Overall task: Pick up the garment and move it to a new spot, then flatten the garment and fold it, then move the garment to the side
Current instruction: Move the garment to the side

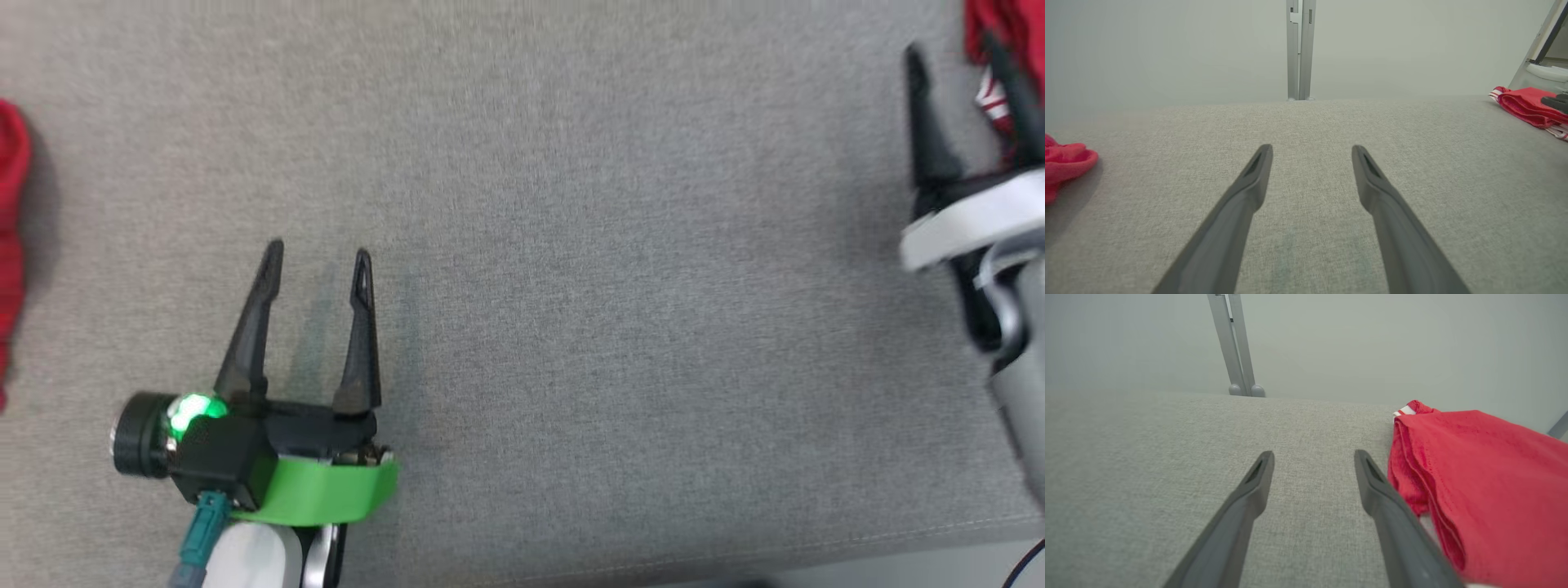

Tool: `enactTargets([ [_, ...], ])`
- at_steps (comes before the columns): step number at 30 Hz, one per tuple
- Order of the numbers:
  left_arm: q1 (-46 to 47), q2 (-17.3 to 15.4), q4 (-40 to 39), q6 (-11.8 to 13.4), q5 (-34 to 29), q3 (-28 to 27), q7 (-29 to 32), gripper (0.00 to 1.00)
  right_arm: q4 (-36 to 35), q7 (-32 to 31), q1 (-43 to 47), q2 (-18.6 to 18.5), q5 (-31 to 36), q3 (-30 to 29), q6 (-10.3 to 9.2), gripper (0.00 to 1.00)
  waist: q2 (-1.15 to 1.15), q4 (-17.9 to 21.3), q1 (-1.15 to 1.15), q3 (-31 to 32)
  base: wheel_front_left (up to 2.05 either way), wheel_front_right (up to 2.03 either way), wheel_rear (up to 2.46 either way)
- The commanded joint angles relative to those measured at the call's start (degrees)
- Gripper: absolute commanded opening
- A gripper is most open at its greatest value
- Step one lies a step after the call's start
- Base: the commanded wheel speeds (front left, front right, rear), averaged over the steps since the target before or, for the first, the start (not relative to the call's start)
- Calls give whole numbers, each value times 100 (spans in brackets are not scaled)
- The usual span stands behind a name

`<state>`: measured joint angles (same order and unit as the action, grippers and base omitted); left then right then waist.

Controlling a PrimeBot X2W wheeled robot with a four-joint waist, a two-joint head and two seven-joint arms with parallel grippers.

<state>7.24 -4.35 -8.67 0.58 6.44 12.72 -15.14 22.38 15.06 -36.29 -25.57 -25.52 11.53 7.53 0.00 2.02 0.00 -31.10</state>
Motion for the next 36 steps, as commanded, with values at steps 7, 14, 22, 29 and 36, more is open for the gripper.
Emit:
enactTargets([
  [7, -448, 92, 688, 50, 180, -183, 2, 100, -442, 14, 1170, 970, 712, -245, -9, 100, 0, -126, 0, 1908, 0, 0, 0],
  [14, -838, 128, 836, -34, 215, -297, 1, 100, -1049, 14, 2313, 1669, 1182, -312, -7, 100, 0, -140, 0, 2515, 0, 0, 0],
  [22, -1401, 142, 631, -203, 78, -328, 1, 100, -1494, 15, 3472, 1923, 1227, -125, -7, 100, 0, -186, 0, 3086, 0, 0, 0],
  [29, -1760, 141, 539, -123, 129, -429, 2, 100, -1619, 15, 3970, 2009, 1395, -92, -7, 100, 0, -193, 0, 3304, 0, 0, 0],
  [36, -1873, 142, 686, -96, 188, -505, 1, 100, -1594, 15, 4133, 2086, 1473, -92, -7, 100, 0, -219, 0, 3421, 0, 0, 0],
])
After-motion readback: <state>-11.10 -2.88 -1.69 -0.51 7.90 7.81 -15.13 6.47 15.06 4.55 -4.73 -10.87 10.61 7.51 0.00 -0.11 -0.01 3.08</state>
